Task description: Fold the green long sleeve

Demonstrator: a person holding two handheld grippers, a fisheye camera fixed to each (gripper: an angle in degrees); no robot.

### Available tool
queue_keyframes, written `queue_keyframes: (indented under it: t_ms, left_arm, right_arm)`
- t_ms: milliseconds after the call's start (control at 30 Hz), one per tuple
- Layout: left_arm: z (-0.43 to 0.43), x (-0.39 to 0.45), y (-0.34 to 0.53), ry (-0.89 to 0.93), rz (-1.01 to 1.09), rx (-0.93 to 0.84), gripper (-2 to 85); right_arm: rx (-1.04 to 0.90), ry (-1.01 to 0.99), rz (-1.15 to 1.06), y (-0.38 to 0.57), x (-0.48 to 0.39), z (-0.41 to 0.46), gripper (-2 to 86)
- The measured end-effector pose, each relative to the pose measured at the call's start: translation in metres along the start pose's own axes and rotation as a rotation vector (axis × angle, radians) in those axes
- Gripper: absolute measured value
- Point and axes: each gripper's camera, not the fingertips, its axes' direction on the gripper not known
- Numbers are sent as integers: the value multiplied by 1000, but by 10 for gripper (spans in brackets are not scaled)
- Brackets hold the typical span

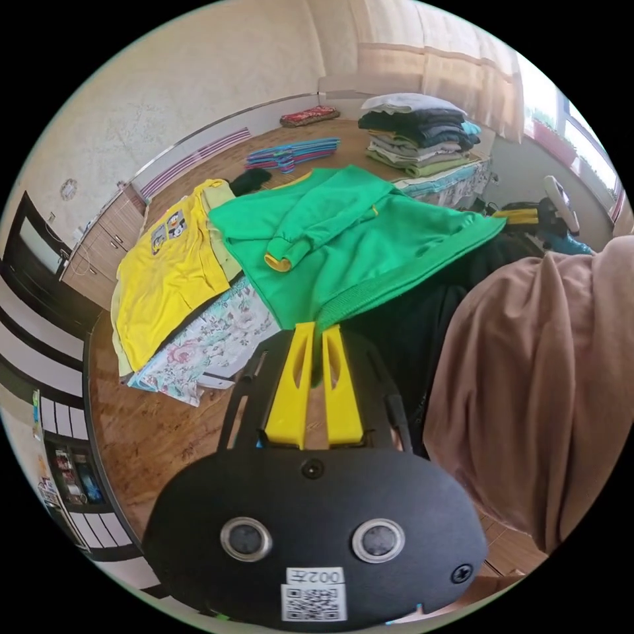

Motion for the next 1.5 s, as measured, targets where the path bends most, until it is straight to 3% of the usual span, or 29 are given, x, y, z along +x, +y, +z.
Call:
queue_keyframes:
  t_ms: [233,367,700,900,1233,1500]
  left_arm:
    - [27,2,1,44,-16,-2,-5]
    - [17,-7,-12,88,-23,11,-9]
    - [-87,-20,-86,122,290,130,-10]
    - [-110,-24,-127,111,377,134,-10]
    - [-103,-72,-244,-27,321,105,-10]
    - [-19,-139,-391,-204,208,-5,-10]
  right_arm:
    - [89,13,56,8,73,-23,-3]
    - [85,62,-40,8,97,-28,-5]
    - [117,110,-84,19,177,-40,-6]
    - [137,46,-79,22,221,-40,-6]
    - [304,165,64,-42,283,33,-5]
    - [262,240,167,-151,343,152,-5]
